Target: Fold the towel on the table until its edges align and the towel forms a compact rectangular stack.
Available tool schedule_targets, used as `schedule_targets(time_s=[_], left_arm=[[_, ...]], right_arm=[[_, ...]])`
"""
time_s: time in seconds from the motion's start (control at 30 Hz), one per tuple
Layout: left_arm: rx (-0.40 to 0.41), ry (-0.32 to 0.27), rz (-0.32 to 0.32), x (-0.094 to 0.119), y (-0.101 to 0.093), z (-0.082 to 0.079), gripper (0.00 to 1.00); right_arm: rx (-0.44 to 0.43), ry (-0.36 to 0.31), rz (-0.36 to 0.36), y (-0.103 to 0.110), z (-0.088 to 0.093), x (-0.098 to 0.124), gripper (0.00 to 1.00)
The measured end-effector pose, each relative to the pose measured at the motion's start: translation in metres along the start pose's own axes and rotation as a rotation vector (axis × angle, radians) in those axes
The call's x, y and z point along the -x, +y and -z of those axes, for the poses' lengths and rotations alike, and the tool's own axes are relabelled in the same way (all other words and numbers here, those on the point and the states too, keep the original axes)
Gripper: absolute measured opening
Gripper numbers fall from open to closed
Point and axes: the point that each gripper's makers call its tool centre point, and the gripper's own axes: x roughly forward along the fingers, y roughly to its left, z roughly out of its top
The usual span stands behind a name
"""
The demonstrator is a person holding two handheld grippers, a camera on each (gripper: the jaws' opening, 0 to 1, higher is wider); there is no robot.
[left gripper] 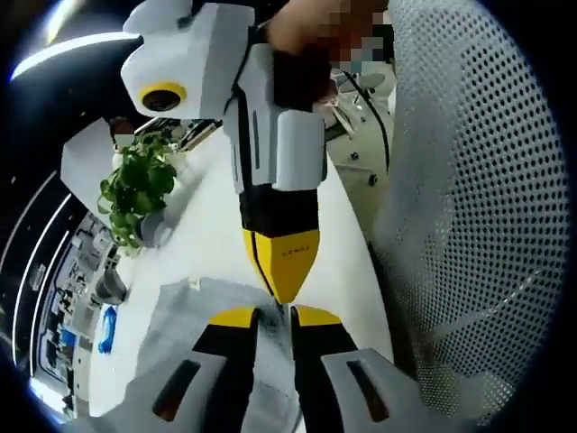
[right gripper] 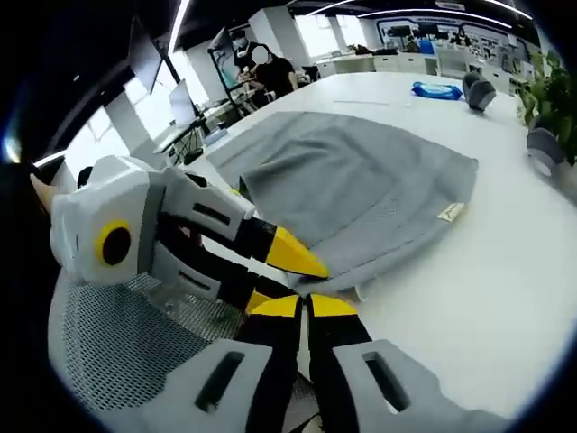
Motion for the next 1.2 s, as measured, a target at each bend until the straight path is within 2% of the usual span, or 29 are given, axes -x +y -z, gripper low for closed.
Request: schedule_targets(time_s=[0.2, 0.43, 0.5, 0.6, 0.67, 0.77, 0.8, 0.9, 1.03, 1.07, 1.1, 1.13, 1.2], left_arm=[[-0.009, -0.006, -0.018, 0.003, 0.005, 0.000, 0.15], [-0.040, -0.012, -0.020, 0.004, 0.005, -0.002, 0.12], [-0.033, -0.017, -0.020, 0.004, 0.005, -0.002, 0.08], [-0.019, -0.010, -0.039, 0.005, 0.011, 0.000, 0.05], [0.062, -0.019, -0.037, 0.005, 0.013, 0.003, 0.04], [0.118, -0.019, -0.047, 0.007, 0.018, 0.006, 0.04], [0.128, -0.020, -0.047, 0.007, 0.018, 0.006, 0.04], [0.160, -0.026, -0.056, 0.007, 0.022, 0.007, 0.04], [0.187, -0.027, -0.067, 0.009, 0.028, 0.009, 0.04], [0.198, -0.031, -0.071, 0.009, 0.029, 0.008, 0.04], [0.217, -0.039, -0.074, 0.010, 0.031, 0.008, 0.04], [0.231, -0.045, -0.075, 0.010, 0.031, 0.008, 0.04], [0.263, -0.051, -0.070, 0.009, 0.029, 0.008, 0.04]], right_arm=[[-0.008, -0.009, -0.013, 0.003, -0.006, 0.002, 0.00], [-0.035, -0.020, -0.060, 0.009, -0.009, 0.006, 0.00], [-0.061, -0.035, -0.073, 0.009, -0.012, 0.007, 0.00], [-0.111, -0.056, -0.130, 0.009, -0.013, 0.010, 0.00], [-0.137, -0.089, -0.128, 0.001, -0.019, 0.014, 0.00], [-0.129, -0.074, -0.099, -0.019, -0.023, 0.022, 0.00], [-0.091, -0.039, -0.044, -0.037, -0.022, 0.025, 0.00], [-0.058, -0.008, 0.037, -0.075, -0.032, 0.028, 0.03], [-0.057, 0.012, 0.109, -0.125, -0.057, 0.027, 0.03], [-0.060, 0.012, 0.118, -0.130, -0.060, 0.027, 0.03], [-0.066, 0.007, 0.144, -0.148, -0.072, 0.025, 0.02], [-0.067, 0.006, 0.150, -0.152, -0.074, 0.024, 0.02], [-0.086, -0.008, 0.192, -0.175, -0.087, 0.020, 0.03]])
